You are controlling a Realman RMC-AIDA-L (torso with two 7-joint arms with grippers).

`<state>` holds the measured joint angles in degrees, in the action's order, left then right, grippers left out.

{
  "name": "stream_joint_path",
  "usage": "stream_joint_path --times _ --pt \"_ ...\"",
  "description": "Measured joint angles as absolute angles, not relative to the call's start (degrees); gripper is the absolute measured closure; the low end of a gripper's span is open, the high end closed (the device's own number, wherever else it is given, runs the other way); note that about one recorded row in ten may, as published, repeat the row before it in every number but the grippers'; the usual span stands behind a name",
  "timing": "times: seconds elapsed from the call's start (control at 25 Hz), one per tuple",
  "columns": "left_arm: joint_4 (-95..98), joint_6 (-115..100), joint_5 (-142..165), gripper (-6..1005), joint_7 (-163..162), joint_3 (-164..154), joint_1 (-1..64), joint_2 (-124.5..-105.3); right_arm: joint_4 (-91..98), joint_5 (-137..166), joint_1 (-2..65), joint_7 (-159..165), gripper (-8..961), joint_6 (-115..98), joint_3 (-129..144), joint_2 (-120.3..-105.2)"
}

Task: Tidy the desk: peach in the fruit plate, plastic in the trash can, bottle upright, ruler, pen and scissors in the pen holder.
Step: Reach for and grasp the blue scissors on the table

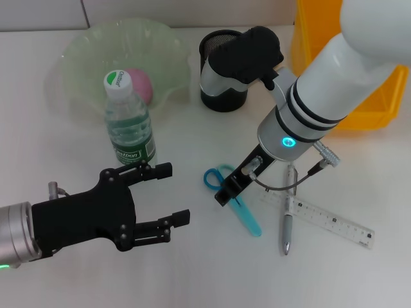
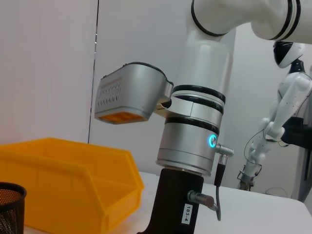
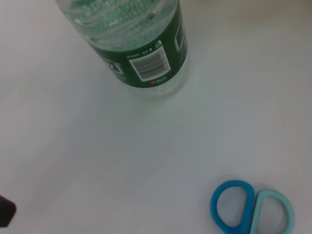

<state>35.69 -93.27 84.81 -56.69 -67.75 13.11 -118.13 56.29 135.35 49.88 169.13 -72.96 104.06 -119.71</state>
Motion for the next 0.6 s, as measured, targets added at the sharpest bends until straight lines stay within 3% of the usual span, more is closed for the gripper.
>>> stream_joint_path --times 0.6 --pt "35.6 -93.2 84.8 186 -56.7 -67.6 13.2 -118.13 54.9 135.5 50.6 169.2 471 -72.7 104.6 -119.79"
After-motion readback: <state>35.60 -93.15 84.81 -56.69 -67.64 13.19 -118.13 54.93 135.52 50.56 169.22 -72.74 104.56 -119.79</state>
